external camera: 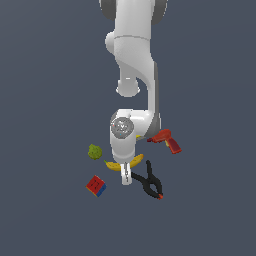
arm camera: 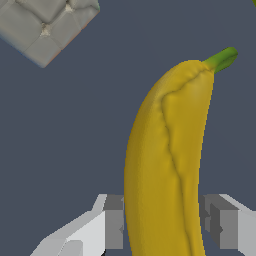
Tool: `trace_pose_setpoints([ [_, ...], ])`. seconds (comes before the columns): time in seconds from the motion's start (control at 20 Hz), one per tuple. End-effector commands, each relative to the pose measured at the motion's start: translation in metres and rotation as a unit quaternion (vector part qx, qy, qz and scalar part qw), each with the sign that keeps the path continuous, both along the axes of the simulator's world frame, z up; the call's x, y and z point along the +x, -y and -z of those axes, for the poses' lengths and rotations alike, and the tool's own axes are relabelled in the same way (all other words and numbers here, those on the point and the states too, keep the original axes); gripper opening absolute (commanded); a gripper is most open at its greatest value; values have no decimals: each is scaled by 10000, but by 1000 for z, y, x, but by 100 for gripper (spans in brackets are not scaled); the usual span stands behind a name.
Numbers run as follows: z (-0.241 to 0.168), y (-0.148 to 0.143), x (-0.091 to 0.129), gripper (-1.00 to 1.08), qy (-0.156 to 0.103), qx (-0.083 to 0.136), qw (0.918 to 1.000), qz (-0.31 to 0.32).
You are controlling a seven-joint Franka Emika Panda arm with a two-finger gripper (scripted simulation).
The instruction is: Pick up a designated object from a clutter of objects.
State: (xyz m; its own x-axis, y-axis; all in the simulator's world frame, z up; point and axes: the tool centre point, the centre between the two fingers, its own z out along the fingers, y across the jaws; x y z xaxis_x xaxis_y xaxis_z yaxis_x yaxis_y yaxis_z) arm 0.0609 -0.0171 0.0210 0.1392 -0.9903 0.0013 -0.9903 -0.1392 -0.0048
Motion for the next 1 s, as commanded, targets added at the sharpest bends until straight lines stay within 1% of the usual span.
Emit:
trace_pose_setpoints([
  [0.0, -1, -1, 0, -100, -1, 0, 10000, 0],
  [0.25, -11, -7, -4, -100, -1, 0, 10000, 0],
  [0.5, -31, -22, -10, -100, -4, 4, 10000, 0],
  [0.7, -57, -39, -19, -100, -4, 4, 10000, 0],
  [0.95, -100, -68, -32, -100, -8, 4, 10000, -1],
])
